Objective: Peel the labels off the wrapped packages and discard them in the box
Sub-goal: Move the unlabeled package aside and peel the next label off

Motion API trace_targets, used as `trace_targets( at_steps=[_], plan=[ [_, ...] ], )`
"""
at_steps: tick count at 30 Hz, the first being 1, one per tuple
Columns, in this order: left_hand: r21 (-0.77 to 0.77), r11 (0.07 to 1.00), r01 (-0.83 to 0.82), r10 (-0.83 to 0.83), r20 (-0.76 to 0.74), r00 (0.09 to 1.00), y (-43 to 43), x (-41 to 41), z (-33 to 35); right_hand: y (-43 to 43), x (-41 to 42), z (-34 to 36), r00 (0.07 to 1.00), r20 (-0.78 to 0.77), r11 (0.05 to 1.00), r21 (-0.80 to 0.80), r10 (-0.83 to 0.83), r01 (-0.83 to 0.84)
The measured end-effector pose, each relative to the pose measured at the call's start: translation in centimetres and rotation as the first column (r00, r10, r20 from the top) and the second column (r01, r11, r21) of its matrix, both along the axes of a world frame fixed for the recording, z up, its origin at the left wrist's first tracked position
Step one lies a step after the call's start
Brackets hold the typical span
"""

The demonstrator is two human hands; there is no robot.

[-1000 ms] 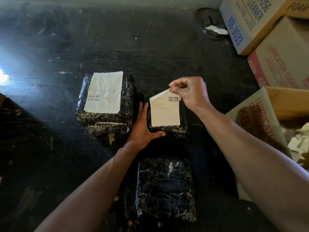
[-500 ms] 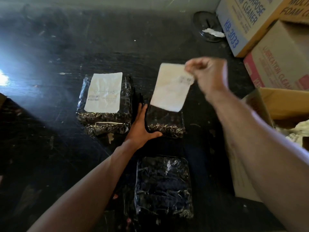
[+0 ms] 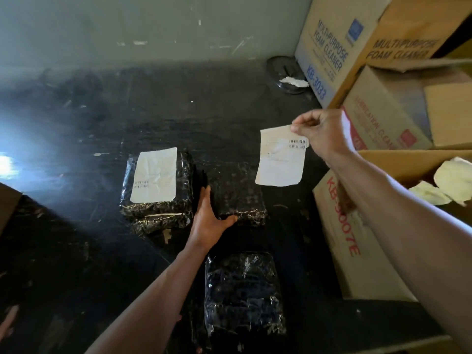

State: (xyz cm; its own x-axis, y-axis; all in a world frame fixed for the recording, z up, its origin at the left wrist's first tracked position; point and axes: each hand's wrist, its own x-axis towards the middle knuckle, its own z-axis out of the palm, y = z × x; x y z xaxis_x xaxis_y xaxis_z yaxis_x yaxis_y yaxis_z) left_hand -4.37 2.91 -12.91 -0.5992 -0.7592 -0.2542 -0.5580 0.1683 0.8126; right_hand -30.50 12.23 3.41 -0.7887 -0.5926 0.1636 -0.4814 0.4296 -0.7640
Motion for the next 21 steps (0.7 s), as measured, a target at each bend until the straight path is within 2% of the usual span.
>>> trace_targets(
  at_steps=[6,11,14,18,21],
  plan=[
    [0.008,0.996,0.091,-0.090,-0.083,0.992,2.4,-1.2,4.5,5.0,0.0,1.9,0.995,-0.001,0.994,0.021,-0.103,0.103],
    [0.026,0.973,0.231,-0.225,-0.146,0.963,5.4,-6.8,8.6,11.7,-1.6,3.8,0.972,-0.045,0.972,0.037,-0.231,0.233],
    [-0.045,0.951,0.307,-0.310,-0.165,0.936,9.3,-11.2,10.8,16.8,-2.9,3.9,0.933,-0.037,0.933,-0.015,-0.359,0.359],
    [-0.227,0.844,0.486,-0.523,-0.145,0.840,15.1,-15.5,12.4,23.0,-4.3,4.0,0.834,0.052,0.832,-0.063,-0.549,0.552],
    [-0.407,0.683,0.607,-0.672,-0.023,0.740,17.5,-17.4,12.1,27.0,-4.1,3.7,0.772,0.062,0.768,-0.074,-0.633,0.636]
  ],
)
